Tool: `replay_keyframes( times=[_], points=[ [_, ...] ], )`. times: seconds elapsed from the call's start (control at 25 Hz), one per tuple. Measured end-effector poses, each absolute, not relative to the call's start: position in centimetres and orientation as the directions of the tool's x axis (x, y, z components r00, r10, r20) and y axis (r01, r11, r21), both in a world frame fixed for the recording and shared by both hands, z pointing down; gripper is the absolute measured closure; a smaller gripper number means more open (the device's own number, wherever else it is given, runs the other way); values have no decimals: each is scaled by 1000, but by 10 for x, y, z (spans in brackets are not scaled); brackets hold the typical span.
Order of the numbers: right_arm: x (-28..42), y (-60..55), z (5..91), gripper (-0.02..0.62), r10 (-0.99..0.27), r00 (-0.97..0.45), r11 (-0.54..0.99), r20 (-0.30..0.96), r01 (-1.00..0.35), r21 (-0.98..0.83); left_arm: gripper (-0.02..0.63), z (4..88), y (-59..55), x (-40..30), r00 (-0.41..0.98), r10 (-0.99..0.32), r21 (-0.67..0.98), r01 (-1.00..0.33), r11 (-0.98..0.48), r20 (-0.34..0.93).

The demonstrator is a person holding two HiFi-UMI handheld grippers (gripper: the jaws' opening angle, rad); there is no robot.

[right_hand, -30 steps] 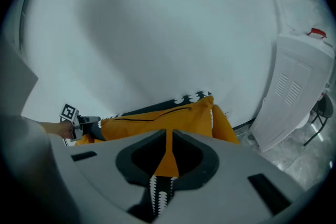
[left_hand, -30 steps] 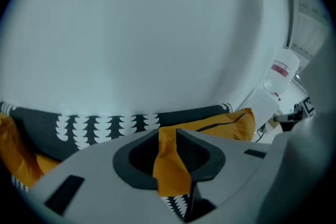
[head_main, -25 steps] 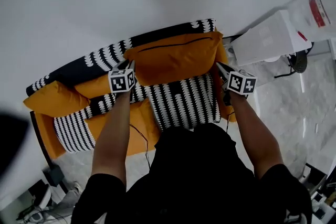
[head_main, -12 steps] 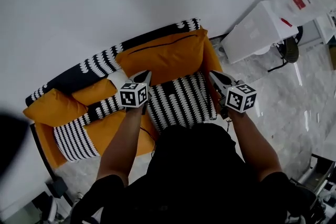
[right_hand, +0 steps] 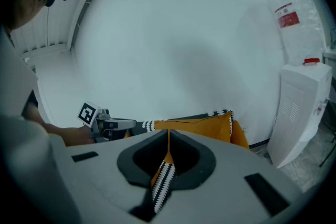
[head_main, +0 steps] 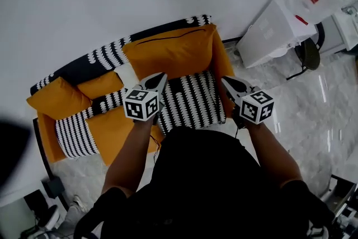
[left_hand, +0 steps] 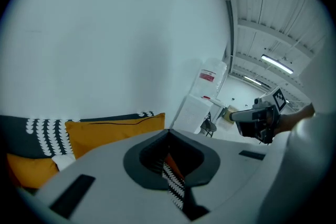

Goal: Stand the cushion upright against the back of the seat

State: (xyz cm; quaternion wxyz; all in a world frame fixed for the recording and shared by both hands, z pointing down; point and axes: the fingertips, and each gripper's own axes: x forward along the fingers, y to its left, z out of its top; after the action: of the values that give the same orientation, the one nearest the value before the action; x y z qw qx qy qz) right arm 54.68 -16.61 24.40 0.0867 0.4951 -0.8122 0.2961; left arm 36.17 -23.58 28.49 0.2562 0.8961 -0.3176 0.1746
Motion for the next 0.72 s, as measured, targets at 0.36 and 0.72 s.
replay_keyframes(
  times=[0.36,0.72],
  points=[
    [553,-82,237,555,-704,-608,452,368,-783,-428,589,256,-123,389,716,-549,332,-692,-641,432],
    [532,-7,260,555,-605,-703,546,375,-709,-448,589,256,-7,341,596,-664,297,-802,-518,451]
  ],
)
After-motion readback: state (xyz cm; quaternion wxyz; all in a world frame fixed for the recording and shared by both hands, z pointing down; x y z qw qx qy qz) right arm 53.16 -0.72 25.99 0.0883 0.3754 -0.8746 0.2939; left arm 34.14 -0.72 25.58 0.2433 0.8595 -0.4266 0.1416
